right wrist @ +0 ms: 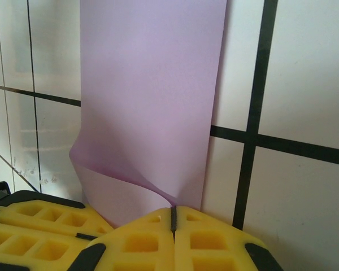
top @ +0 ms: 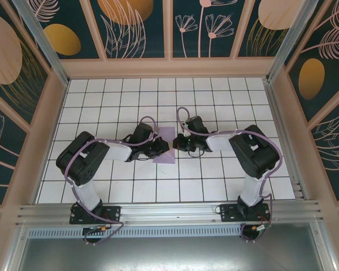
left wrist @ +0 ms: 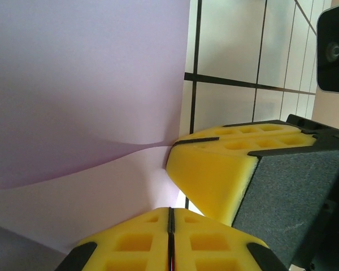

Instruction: Fold a paper plane with a square sheet of paper (pick it up from the middle)

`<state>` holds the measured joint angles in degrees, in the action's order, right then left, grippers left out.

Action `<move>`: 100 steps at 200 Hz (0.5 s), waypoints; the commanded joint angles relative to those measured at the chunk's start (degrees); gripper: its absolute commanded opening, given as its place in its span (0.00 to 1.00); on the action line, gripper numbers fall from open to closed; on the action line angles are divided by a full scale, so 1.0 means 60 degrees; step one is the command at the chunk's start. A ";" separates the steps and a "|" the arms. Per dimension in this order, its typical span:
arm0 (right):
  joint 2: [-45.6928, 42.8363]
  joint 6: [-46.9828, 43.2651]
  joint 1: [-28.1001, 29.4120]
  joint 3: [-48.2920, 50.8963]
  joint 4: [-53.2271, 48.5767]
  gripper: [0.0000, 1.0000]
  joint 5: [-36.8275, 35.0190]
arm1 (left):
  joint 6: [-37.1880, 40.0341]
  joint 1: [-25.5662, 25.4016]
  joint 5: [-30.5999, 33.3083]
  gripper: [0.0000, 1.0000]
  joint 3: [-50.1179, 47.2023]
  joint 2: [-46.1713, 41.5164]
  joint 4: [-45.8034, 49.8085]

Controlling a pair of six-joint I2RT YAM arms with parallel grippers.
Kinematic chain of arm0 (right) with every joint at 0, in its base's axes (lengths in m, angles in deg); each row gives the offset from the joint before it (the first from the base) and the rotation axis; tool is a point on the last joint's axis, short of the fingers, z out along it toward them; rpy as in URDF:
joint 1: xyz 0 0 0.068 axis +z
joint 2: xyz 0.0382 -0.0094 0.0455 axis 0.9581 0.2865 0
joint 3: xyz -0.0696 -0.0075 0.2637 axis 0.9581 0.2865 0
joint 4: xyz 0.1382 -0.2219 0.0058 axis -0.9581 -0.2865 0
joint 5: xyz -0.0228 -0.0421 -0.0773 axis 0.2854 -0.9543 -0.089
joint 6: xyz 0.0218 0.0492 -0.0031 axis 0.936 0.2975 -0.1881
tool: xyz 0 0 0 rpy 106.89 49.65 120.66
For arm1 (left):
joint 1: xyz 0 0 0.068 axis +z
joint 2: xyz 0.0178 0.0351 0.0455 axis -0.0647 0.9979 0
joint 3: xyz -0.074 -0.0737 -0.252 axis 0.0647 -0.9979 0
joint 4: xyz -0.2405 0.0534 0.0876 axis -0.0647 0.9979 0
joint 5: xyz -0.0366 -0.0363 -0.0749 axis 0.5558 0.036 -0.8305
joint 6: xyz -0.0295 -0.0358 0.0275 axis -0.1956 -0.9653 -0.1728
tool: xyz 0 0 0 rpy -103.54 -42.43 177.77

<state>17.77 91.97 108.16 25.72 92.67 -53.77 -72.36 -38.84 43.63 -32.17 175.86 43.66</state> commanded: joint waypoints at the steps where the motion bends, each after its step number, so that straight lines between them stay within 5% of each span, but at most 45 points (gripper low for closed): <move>1: 0.0181 -0.0197 -0.0060 -0.0216 -0.0167 0.00 -0.0005 | 0.0029 0.0025 -0.0111 0.11 0.0074 0.0193 -0.0260; 100: 0.0147 -0.0158 -0.0066 -0.0145 -0.0375 0.00 -0.0239 | 0.0042 0.0029 -0.0042 0.11 0.0017 0.0331 -0.0218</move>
<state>17.97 91.99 108.16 25.64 92.43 -53.86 -72.33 -38.84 43.65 -32.17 176.80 43.60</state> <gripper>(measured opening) 0.064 0.112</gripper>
